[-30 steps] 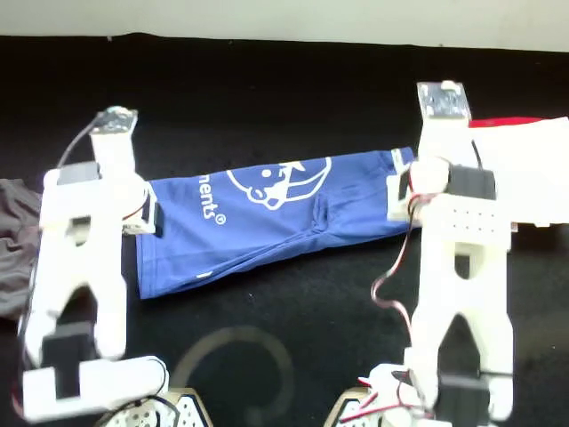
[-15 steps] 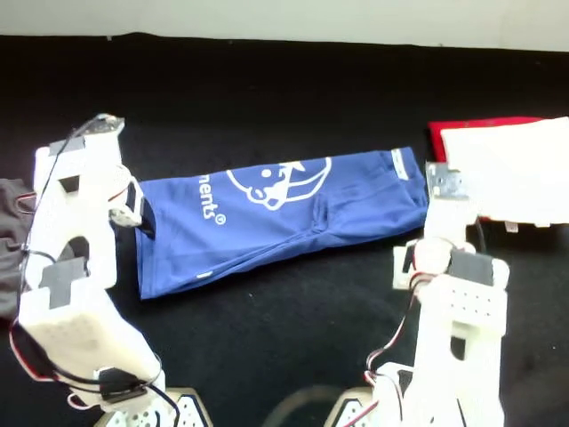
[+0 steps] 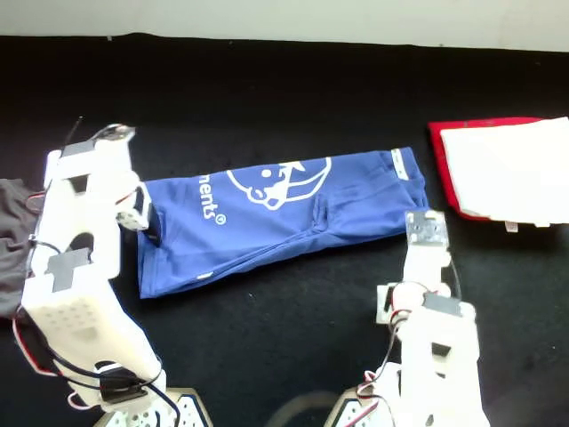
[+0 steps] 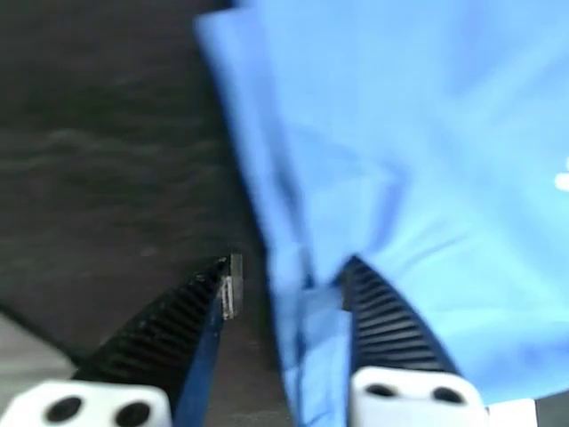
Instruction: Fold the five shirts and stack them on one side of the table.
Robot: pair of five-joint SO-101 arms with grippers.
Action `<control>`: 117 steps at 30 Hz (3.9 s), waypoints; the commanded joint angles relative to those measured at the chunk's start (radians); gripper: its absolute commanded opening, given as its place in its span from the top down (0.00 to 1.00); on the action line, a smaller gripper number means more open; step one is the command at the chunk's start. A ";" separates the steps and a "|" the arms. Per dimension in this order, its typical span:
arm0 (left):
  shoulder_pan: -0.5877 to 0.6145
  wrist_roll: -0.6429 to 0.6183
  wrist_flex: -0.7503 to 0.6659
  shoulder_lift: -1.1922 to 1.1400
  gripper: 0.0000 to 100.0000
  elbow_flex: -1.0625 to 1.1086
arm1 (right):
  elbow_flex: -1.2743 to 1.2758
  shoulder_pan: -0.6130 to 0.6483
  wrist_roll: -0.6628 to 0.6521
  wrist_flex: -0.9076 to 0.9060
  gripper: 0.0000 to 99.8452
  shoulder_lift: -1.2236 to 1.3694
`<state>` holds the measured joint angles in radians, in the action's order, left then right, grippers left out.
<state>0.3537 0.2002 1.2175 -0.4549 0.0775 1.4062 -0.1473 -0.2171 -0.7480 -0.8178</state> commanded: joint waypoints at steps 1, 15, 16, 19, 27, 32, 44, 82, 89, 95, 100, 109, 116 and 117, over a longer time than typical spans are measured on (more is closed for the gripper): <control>-0.028 0.014 -0.006 -0.024 0.98 -0.030 | 0.065 -0.007 -0.009 0.114 0.99 -0.022; 0.251 0.175 0.144 -0.050 0.99 -0.305 | 0.067 -0.004 -0.009 0.122 0.99 -0.022; 0.266 0.176 0.183 -0.050 0.99 -0.357 | 0.067 -0.004 -0.009 0.122 0.99 -0.022; 0.260 0.190 0.284 -0.050 0.99 -0.475 | 0.068 -0.004 -0.009 0.122 0.99 -0.022; 0.047 0.183 0.511 -0.039 0.99 -0.639 | 0.068 -0.005 0.044 0.122 0.99 -0.022; -0.137 0.133 0.557 0.001 0.99 -0.702 | 0.068 -0.007 0.048 0.122 0.99 -0.022; -0.694 0.098 0.437 0.114 0.99 -0.707 | 0.067 -0.113 0.044 0.054 0.99 -0.024; -0.601 0.046 0.322 -0.193 0.98 -0.894 | 0.076 -0.124 0.041 0.087 0.99 -0.024; -0.684 -0.052 0.316 -0.326 0.99 -0.865 | 0.076 -0.124 0.041 0.087 0.99 -0.024; -0.799 -0.083 0.316 -0.334 0.99 -0.865 | 0.076 -0.127 0.041 0.087 0.99 -0.024; -0.901 -0.086 0.324 -0.340 0.99 -0.862 | 0.068 -0.130 0.043 0.077 0.99 -0.024; -0.905 -0.086 0.443 -0.216 0.99 -1.004 | 0.051 -0.314 0.046 -0.031 0.99 -0.024; -0.696 -0.084 0.433 -0.286 0.99 -0.984 | 0.054 -0.262 0.041 -0.028 0.99 -0.024; -0.668 -0.084 0.419 -0.318 0.99 -0.986 | 0.054 -0.262 0.041 -0.028 0.99 -0.024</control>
<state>-0.3951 0.1220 1.6594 -0.7480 -0.8968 1.4615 -0.4051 -0.1741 -0.7787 -0.8408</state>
